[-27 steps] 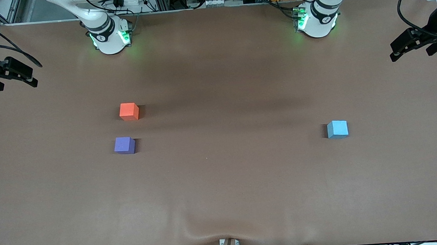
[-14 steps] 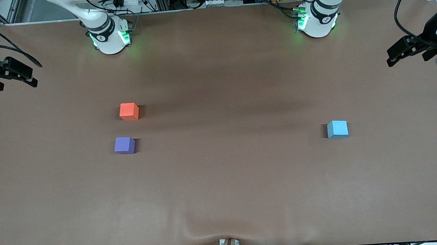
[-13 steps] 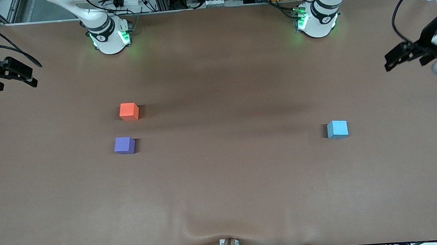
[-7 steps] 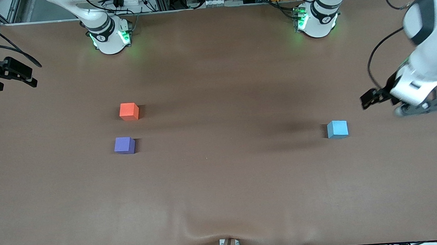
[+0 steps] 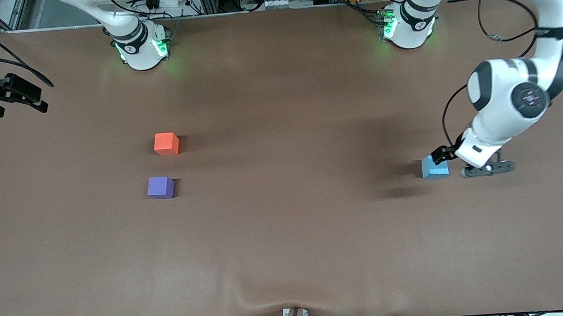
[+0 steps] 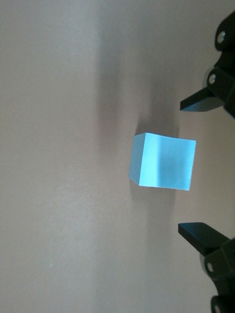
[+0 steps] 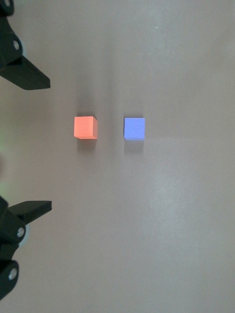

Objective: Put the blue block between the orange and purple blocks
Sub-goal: 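Close the left gripper on the light blue block and lift it, then carry the light blue block with the left gripper toward the orange block, then set down the blue block, open the left gripper while the right gripper approaches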

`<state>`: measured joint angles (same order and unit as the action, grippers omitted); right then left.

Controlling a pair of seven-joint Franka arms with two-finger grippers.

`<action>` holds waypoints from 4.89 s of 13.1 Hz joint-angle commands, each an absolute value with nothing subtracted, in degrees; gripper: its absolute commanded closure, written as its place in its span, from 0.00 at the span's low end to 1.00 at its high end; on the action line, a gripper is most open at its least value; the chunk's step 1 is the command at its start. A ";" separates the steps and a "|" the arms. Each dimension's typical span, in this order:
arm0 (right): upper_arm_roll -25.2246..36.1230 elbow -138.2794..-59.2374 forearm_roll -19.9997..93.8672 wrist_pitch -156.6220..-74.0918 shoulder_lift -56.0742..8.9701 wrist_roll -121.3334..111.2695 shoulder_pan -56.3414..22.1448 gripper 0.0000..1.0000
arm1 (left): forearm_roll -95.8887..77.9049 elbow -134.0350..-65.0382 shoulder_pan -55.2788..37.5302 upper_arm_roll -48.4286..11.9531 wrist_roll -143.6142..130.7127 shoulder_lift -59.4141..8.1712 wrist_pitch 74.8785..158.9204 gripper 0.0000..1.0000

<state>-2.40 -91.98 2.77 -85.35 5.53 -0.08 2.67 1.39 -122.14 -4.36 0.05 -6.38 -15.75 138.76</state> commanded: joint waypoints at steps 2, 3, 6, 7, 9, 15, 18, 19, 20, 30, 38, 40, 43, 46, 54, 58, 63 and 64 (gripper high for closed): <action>-2.37 -90.88 2.37 -84.82 5.10 -0.53 2.72 0.00 | 0.97 -124.28 -3.08 -0.09 -3.25 -19.15 145.27 0.00; -2.37 -90.88 2.37 -84.73 5.10 -0.53 2.72 0.00 | 0.97 -124.28 -3.08 -0.17 -3.25 -20.29 146.33 0.00; -2.37 -90.88 2.37 -84.81 5.10 -0.53 2.72 0.00 | 0.97 -124.19 -2.99 -0.18 -3.25 -23.11 148.97 0.00; -2.37 -90.88 2.37 -84.73 5.10 -0.53 2.81 0.00 | 0.97 -124.28 -2.99 -0.18 -3.25 -23.64 149.15 0.00; -2.37 -90.88 2.37 -84.73 5.10 -0.53 2.99 0.00 | 0.97 -124.28 -3.08 -0.18 -3.25 -23.82 149.15 0.05; -2.37 -90.88 2.37 -84.73 5.10 -0.53 2.99 0.00 | 0.97 -124.10 -3.87 -1.40 -3.43 -22.94 148.54 0.82; -2.37 -90.88 2.37 -84.81 5.10 -0.53 2.99 0.00 | 0.79 -122.88 -3.87 -6.65 -4.39 -21.54 147.14 0.82; -2.37 -90.88 2.37 -84.81 5.10 -0.53 2.99 0.00 | 0.53 -121.22 -3.95 -8.77 -5.26 -21.36 145.48 0.81; -2.37 -90.88 2.37 -84.81 5.10 -0.53 2.99 0.00 | 0.35 -118.68 -3.96 -11.49 -7.36 -21.44 142.76 0.81; -2.37 -90.88 2.46 -84.73 5.01 -0.62 3.34 0.00 | 0.79 -79.66 -27.39 -14.34 -41.64 -42.78 130.08 0.83; -2.37 -90.97 2.46 -84.64 5.10 -0.79 3.52 0.00 | 0.44 -63.99 -45.16 -9.06 -54.76 -56.15 130.87 0.83; -2.37 -90.88 2.46 -84.64 5.10 -0.79 3.43 0.00 | 0.44 -63.72 -47.28 -7.65 -54.67 -57.56 132.96 0.82; -2.37 -90.88 2.46 -84.64 5.10 -0.88 3.43 0.00 | 0.44 -63.72 -48.78 -7.21 -54.84 -59.41 136.23 0.81; -2.37 -90.97 2.81 -84.64 5.10 -0.88 3.51 0.00 | 0.44 -63.90 -49.57 -6.94 -56.33 -59.41 136.49 0.00; -2.37 -90.88 2.81 -84.73 4.14 -1.14 3.52 0.00 | 0.44 -65.38 -45.19 -6.86 -57.91 -47.14 124.83 0.00; -2.81 -89.74 2.72 -84.64 2.11 -1.40 2.29 0.00 | 1.05 -68.10 -36.68 -6.77 -56.61 -37.56 112.79 0.00; -4.30 -89.74 2.81 -84.90 1.94 -0.19 1.32 0.00 | 1.23 -79.95 -22.26 -6.86 -48.62 -23.06 109.34 0.00; -4.48 -89.74 2.90 -84.99 1.32 2.00 0.62 0.00 | 1.23 -82.94 -19.97 -6.86 -47.04 -19.90 108.64 0.00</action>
